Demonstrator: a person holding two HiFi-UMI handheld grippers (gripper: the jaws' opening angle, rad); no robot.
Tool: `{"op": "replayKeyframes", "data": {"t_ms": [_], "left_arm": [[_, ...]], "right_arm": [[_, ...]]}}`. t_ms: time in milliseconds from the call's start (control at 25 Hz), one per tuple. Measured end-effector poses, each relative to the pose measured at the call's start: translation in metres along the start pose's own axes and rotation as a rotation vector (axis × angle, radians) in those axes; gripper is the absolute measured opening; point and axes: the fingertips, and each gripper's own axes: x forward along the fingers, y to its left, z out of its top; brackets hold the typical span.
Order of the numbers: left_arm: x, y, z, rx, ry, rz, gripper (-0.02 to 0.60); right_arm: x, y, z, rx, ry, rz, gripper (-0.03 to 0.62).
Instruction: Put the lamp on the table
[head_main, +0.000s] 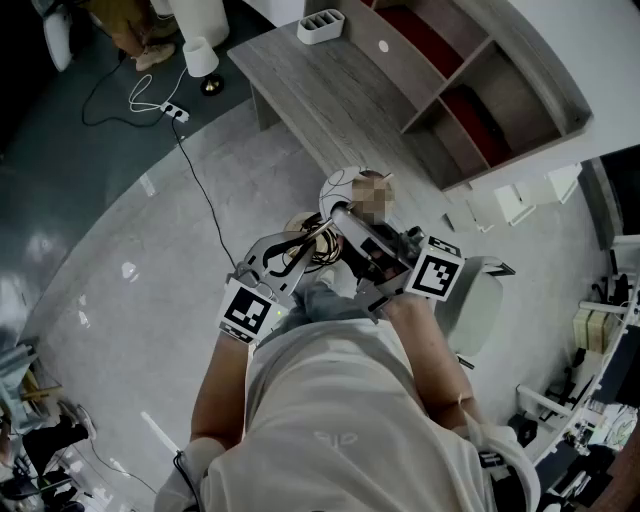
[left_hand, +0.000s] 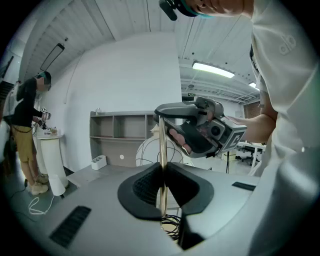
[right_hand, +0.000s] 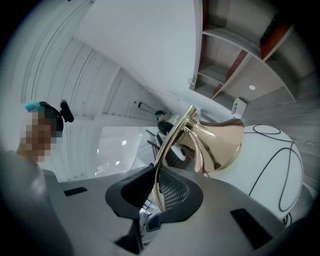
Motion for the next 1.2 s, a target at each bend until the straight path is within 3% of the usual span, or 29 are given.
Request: {"op": "replayKeyframes", "data": {"t_ms": [320, 480, 640, 1000, 1200], "left_arm": [[0.009, 0.003, -0.003, 0.005, 0.0, -0.006, 0.043], [0.045, 0.018, 0.008, 0.022, 0.007, -0.024, 0.044], [0.073, 0.026, 0.013, 0.106, 0.002, -0.055, 0.043], [0.131, 0.047, 0.035, 0.1, 0.014, -0.021, 0.044], [0.162, 0.061, 0.045, 0.097, 0.004, -0.063, 0.044]], "right_arm": [[-0.001, -0.006, 0.004, -0.021, 0.002, -0.001, 0.064], [-0.001, -0.026, 0.04, -0.021, -0.01, 0.005, 0.064], [-0.005, -0.039, 0.068, -0.019, -0.019, 0.025, 0.064], [-0.01, -0.061, 0.128, -0.031, -0.036, 0.056, 0.063], [-0.011, -0.079, 0.159, -0.034, -0.071, 0.039, 0.064]]}}
